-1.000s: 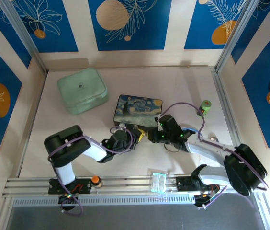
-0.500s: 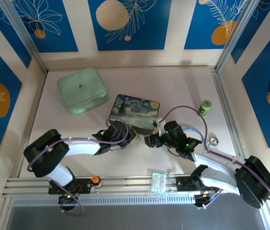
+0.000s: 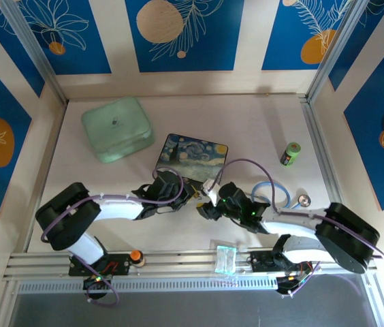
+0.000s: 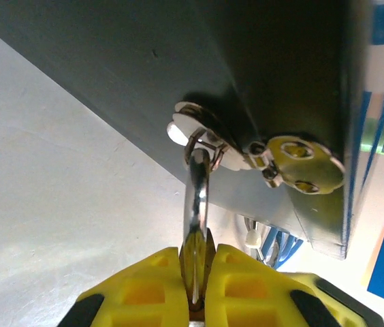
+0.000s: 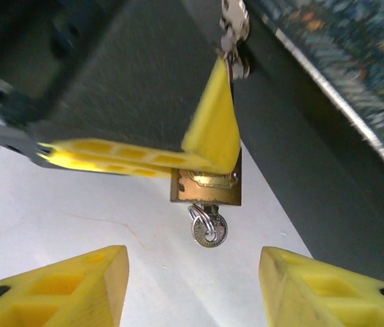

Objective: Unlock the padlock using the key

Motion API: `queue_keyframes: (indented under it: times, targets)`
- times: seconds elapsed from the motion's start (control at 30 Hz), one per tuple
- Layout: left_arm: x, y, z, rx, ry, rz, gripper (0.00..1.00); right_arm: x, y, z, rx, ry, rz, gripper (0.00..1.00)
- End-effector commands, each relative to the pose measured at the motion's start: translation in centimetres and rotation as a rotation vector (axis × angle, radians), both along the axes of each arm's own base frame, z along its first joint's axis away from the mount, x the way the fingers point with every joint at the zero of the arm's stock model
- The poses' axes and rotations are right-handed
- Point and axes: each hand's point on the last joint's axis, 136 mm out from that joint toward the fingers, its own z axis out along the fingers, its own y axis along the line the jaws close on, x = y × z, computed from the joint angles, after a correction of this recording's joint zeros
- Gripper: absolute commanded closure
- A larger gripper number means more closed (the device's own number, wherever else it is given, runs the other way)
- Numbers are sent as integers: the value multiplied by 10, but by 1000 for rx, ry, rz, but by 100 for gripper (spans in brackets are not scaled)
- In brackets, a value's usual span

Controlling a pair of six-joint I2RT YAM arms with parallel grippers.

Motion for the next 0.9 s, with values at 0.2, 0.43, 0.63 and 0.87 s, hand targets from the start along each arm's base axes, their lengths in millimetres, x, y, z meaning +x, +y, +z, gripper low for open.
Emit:
queue_keyframes:
  times: [0.2,0.43,0.63,0.87]
  targets:
    - [-2,-6,7,-42,4,-32,100,27,23,9,1,-128,0,62]
    - [-5,-3,7,-8,-17,-61,100,33,29,8,35,-90,17,75]
    - [-10,0,6,19,-28,-103,100,28,29,8,115,17,60,82]
    - [-15,3,3,30,-37,-166,100,29,19,10,237,176,30,84]
